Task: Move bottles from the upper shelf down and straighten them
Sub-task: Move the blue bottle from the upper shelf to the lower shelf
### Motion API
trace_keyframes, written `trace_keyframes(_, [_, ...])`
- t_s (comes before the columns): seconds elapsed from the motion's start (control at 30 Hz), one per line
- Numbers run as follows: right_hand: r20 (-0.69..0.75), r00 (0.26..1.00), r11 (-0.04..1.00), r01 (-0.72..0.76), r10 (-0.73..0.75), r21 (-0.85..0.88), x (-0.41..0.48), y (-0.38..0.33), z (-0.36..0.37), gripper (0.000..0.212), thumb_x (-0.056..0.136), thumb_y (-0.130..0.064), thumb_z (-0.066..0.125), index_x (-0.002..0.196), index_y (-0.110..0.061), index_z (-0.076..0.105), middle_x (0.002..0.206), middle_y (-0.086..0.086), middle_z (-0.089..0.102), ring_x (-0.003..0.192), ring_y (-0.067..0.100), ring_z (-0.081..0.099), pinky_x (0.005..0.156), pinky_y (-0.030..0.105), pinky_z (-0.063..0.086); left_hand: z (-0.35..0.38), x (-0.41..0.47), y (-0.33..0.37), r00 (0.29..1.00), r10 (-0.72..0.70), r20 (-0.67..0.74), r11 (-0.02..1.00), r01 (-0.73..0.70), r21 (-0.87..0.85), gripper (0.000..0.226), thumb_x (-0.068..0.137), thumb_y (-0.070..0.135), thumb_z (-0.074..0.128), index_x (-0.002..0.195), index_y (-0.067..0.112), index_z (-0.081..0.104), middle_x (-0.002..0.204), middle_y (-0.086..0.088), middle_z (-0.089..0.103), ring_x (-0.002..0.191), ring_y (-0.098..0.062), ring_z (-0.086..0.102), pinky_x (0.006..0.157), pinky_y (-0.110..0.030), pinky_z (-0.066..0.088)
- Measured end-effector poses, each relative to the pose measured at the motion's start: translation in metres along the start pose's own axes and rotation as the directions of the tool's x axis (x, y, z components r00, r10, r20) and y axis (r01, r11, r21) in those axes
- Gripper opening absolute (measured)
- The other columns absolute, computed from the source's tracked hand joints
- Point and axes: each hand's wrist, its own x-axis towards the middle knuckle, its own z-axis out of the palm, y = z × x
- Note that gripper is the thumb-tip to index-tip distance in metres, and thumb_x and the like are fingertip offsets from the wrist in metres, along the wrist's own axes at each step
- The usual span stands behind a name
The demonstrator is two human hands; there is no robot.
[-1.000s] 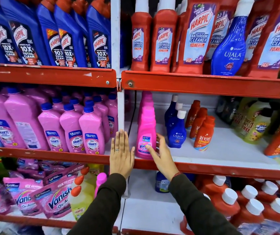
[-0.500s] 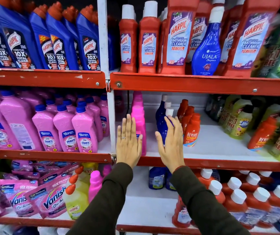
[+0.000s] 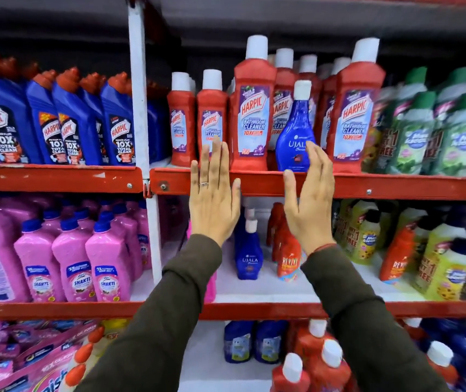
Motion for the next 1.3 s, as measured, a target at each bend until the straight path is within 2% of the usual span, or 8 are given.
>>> trace_keyframes(0.17, [0.167, 0.976, 0.987, -0.149, 0.137, 0.059, 0.056, 0.013, -0.003, 0.054, 0.105, -0.024, 0.041, 0.153, -0.003, 0.029, 0.157, 0.014, 0.034, 0.146, 0.022, 0.032, 0.111, 0.002, 0.012, 0.010, 0.010, -0.002, 1.000, 0.007, 0.006, 1.000, -0.007, 0.025, 0.062, 0.109, 0.030, 0.029, 0.164, 0.005, 0.014, 0.173, -0.012, 0.015, 0.160, -0.026, 0.009, 0.131, -0.047, 0.009])
trace_keyframes(0.37, [0.352, 0.899, 0.951, -0.302, 0.259, 0.071, 0.087, 0.028, -0.002, 0.049, 0.102, -0.019, 0.040, 0.150, -0.006, 0.036, 0.148, 0.014, 0.048, 0.135, 0.027, 0.046, 0.107, 0.026, 0.033, 0.013, 0.010, -0.005, 0.999, 0.051, -0.009, 0.997, -0.051, 0.061, 0.061, 0.110, 0.031, 0.023, 0.164, 0.007, 0.009, 0.174, -0.010, 0.012, 0.161, -0.029, 0.010, 0.131, -0.048, 0.008])
trace_keyframes(0.53, [0.352, 0.881, 0.921, -0.374, 0.316, 0.108, 0.088, 0.027, -0.003, 0.046, 0.101, -0.014, 0.045, 0.146, -0.009, 0.039, 0.143, 0.014, 0.045, 0.130, 0.024, 0.047, 0.099, 0.020, 0.032, 0.014, 0.009, -0.006, 0.998, 0.055, -0.009, 0.996, -0.054, 0.070, 0.060, 0.110, 0.033, 0.017, 0.165, 0.009, 0.008, 0.174, -0.009, 0.010, 0.161, -0.026, 0.005, 0.132, -0.046, 0.003])
trace_keyframes(0.67, [0.298, 0.899, 0.897, -0.388, 0.319, 0.210, 0.085, 0.025, -0.006, 0.046, 0.102, -0.015, 0.047, 0.146, -0.009, 0.038, 0.146, 0.010, 0.041, 0.124, 0.010, 0.042, 0.091, -0.004, 0.034, 0.015, 0.009, -0.007, 0.998, 0.063, -0.018, 0.995, -0.061, 0.081, 0.060, 0.110, 0.035, 0.011, 0.165, 0.009, 0.006, 0.174, -0.008, 0.010, 0.161, -0.024, 0.002, 0.131, -0.044, -0.002])
trace_keyframes(0.77, [0.268, 0.909, 0.855, -0.399, 0.320, 0.331, 0.089, 0.021, -0.012, 0.048, 0.101, -0.019, 0.047, 0.147, -0.012, 0.037, 0.148, 0.008, 0.041, 0.134, 0.015, 0.043, 0.116, 0.031, 0.039, 0.016, 0.009, -0.007, 0.997, 0.074, -0.026, 0.995, -0.072, 0.067, 0.060, 0.111, 0.035, 0.012, 0.165, 0.011, 0.003, 0.174, -0.006, 0.006, 0.160, -0.021, -0.006, 0.131, -0.045, 0.001])
trace_keyframes(0.83, [0.283, 0.907, 0.835, -0.405, 0.313, 0.373, 0.093, 0.016, -0.016, 0.050, 0.098, -0.025, 0.048, 0.146, -0.015, 0.039, 0.147, 0.006, 0.043, 0.135, 0.018, 0.046, 0.114, 0.045, 0.042, 0.017, 0.009, -0.007, 0.997, 0.071, -0.025, 0.995, -0.069, 0.071, 0.060, 0.111, 0.033, 0.017, 0.165, 0.010, 0.005, 0.174, -0.007, 0.007, 0.160, -0.021, -0.005, 0.131, -0.046, 0.002])
trace_keyframes(1.13, [0.290, 0.914, 0.812, -0.389, 0.282, 0.434, 0.067, -0.004, -0.025, 0.051, 0.097, -0.025, 0.047, 0.146, -0.012, 0.042, 0.142, 0.003, 0.047, 0.131, 0.014, 0.048, 0.115, 0.038, 0.038, 0.010, 0.007, -0.010, 0.996, 0.093, 0.010, 0.995, -0.093, 0.042, 0.062, 0.108, 0.029, 0.027, 0.165, 0.008, 0.014, 0.174, -0.009, 0.011, 0.161, -0.023, 0.000, 0.131, -0.042, -0.002])
trace_keyframes(1.3, [0.329, 0.897, 0.758, -0.429, 0.295, 0.491, 0.026, -0.004, -0.023, 0.050, 0.093, -0.031, 0.049, 0.141, -0.022, 0.046, 0.140, 0.001, 0.051, 0.133, 0.017, 0.049, 0.116, 0.049, 0.038, 0.006, -0.014, -0.015, 0.993, 0.117, 0.033, 0.992, -0.115, -0.056, 0.062, 0.107, 0.025, 0.030, 0.164, 0.006, 0.017, 0.174, -0.010, 0.012, 0.161, -0.020, 0.001, 0.132, -0.043, 0.003])
